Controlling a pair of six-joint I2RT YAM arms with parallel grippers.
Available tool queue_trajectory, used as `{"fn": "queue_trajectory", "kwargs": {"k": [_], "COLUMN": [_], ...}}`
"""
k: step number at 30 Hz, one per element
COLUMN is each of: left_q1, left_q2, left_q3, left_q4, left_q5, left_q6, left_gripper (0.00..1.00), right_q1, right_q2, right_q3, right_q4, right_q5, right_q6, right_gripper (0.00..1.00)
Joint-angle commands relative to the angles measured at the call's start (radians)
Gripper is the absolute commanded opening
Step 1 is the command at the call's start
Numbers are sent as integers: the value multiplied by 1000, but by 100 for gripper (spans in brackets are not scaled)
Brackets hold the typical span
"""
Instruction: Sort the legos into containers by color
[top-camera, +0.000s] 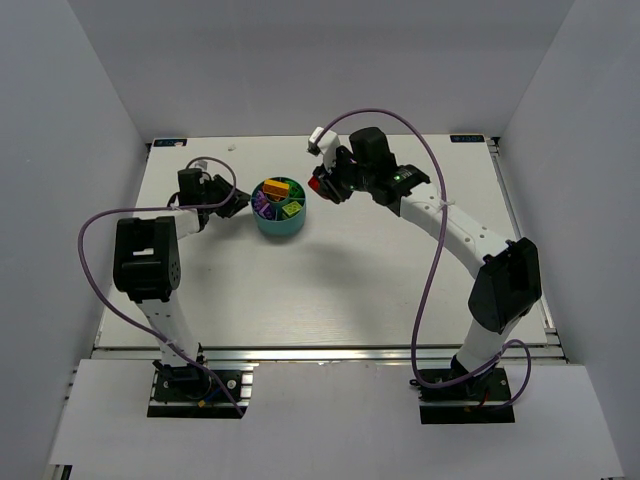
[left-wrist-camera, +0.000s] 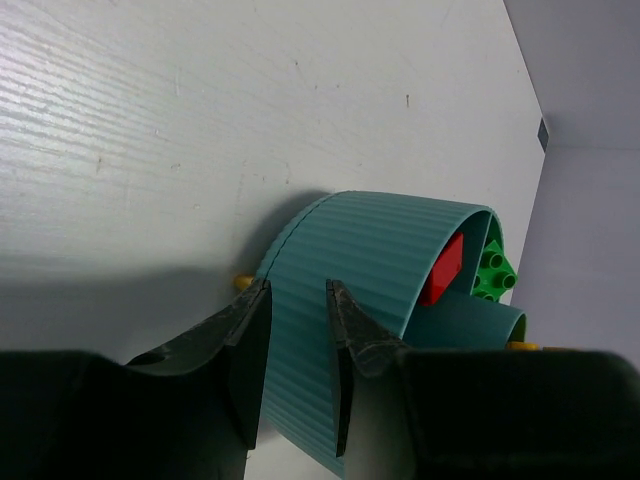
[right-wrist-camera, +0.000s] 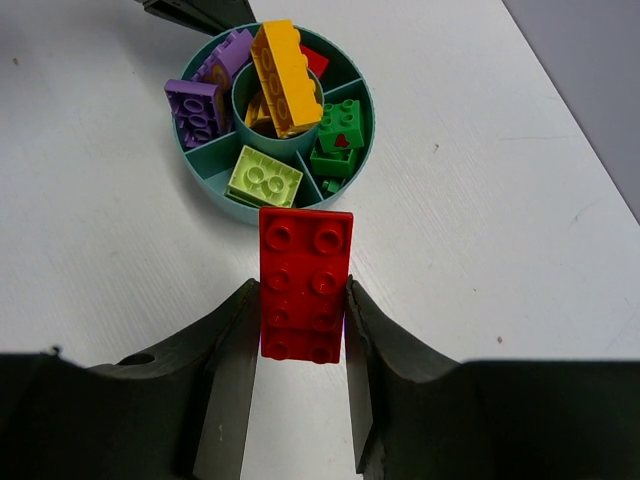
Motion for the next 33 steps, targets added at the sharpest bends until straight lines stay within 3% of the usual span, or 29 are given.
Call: {"fn": "queue_trajectory", "kwargs": {"k": [1, 18, 33], "left_q1": [-7, -19, -82], "left_q2": [-54, -177, -359], "left_q3": [-20, -154, -310], "left_q4": [21, 66, 85], "left_q5": [33, 38, -16], "left_q6": [7, -30, -76], "left_gripper": [38, 38, 38], "right_q1": [-9, -12, 0], "right_q2": [-41, -53, 5], "right_q3": [-3, -18, 88], "right_q4": [40, 40, 2], "right_q5": [-12, -20, -96], "right_q6": [14, 12, 97], "right_gripper": [0, 0, 0]}}
